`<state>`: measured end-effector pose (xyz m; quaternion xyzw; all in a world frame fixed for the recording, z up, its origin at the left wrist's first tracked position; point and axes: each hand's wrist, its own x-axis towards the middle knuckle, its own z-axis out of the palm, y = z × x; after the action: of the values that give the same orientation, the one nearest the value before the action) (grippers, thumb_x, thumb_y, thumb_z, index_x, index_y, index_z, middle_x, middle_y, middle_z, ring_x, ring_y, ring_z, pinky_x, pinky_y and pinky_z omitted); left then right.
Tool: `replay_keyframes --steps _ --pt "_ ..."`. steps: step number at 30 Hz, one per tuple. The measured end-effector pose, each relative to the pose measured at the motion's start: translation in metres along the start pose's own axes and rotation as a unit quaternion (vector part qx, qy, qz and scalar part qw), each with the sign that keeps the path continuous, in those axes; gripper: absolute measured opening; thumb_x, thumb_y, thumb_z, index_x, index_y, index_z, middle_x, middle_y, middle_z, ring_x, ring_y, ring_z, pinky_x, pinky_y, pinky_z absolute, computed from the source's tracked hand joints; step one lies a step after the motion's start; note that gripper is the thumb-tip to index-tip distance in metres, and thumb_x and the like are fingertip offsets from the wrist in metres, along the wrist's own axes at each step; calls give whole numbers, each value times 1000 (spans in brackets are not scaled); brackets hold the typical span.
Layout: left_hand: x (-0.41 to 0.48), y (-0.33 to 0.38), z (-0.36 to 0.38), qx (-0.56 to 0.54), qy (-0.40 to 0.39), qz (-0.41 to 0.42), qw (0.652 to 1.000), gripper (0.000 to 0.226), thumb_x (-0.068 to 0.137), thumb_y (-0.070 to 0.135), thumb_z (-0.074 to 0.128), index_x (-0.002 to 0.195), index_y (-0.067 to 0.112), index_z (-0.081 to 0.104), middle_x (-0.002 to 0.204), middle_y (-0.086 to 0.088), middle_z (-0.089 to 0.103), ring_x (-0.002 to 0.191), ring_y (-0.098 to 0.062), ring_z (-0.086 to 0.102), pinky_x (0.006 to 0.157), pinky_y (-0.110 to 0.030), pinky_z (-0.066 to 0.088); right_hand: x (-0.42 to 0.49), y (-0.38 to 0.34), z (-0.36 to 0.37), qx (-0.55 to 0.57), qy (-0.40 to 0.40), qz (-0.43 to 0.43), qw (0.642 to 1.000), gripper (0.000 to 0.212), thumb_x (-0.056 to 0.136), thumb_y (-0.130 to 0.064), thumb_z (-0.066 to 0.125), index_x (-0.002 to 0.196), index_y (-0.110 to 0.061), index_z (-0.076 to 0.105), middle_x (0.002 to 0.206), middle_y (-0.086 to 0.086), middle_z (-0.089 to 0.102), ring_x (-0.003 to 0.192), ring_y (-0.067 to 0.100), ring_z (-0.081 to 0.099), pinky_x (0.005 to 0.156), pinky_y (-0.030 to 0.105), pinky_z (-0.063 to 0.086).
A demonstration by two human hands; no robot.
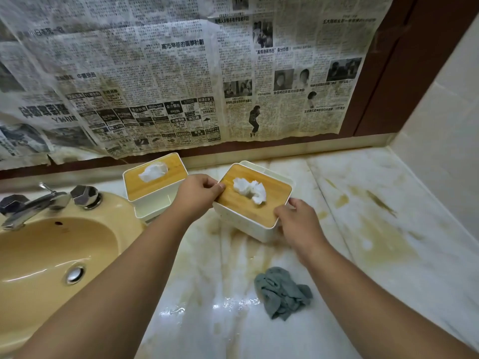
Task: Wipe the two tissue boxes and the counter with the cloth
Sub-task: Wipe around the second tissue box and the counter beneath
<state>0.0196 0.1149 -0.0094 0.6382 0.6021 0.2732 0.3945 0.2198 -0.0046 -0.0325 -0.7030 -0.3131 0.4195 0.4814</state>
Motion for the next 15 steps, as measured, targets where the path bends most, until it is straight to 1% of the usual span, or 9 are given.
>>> replay_keyframes --steps 1,2,3,4,5,6,7,11,15 --pt "-5 1 0 -25 11 -12 1000 19 90 27 73 81 10 72 80 -10 73 75 -26 71 73 -46 63 10 -4 -3 -7 -1 -9 1000 16 80 -21 55 84 -11 67 73 -3 69 70 20 63 67 35 49" --pt "-10 2 0 -49 25 -28 998 22 88 27 75 80 7 71 81 -13 73 77 -29 72 71 -46 63 20 -7 -5 -12 -5 -12 1000 15 82 -19 54 76 -10 64 66 -1 62 64 20 56 65 36 45" --pt "-15 1 2 -71 39 -45 996 24 87 27 77 79 6 70 82 -15 73 79 -30 73 69 -46 63 29 -11 -6 -17 -11 -13 1000 18 84 -19 53 71 -10 62 63 1 55 62 20 50 64 36 41" --pt "-22 0 5 -88 52 -63 993 26 86 27 78 78 5 68 82 -16 73 79 -31 73 68 -46 64 37 -12 -7 -23 -18 -13 999 21 86 -19 51 72 -8 62 64 1 51 63 18 45 65 35 38" --pt "-29 -2 10 -101 64 -80 990 27 86 27 78 78 4 67 80 -16 72 79 -31 74 68 -46 64 43 -14 -7 -32 -28 -16 999 22 87 -19 50 78 -4 64 68 2 49 65 17 43 66 34 36" --pt "-35 -5 14 -111 74 -95 987 27 86 27 78 78 4 66 78 -15 72 78 -32 74 68 -47 64 49 -14 -7 -42 -37 -22 998 25 89 -19 49 87 0 65 71 3 50 67 17 43 66 33 35" --pt "-42 -8 19 -118 83 -106 984 28 86 27 78 77 4 65 75 -13 71 76 -32 74 69 -47 63 52 -15 -6 -49 -48 -28 997 26 90 -18 47 92 0 67 73 4 51 68 16 44 67 32 35" --pt "-57 -24 33 -128 106 -121 979 27 84 28 78 80 4 65 61 -2 67 57 -19 71 74 -51 62 60 -14 -5 -58 -87 -39 994 29 90 -15 45 91 -13 74 77 3 61 71 17 51 68 32 40" --pt "-65 -28 35 -132 111 -125 977 30 81 31 79 82 3 68 57 1 67 57 -17 71 77 -50 62 62 -12 -4 -48 -103 -33 993 31 93 -11 46 92 -22 76 88 1 73 78 15 61 74 31 47"
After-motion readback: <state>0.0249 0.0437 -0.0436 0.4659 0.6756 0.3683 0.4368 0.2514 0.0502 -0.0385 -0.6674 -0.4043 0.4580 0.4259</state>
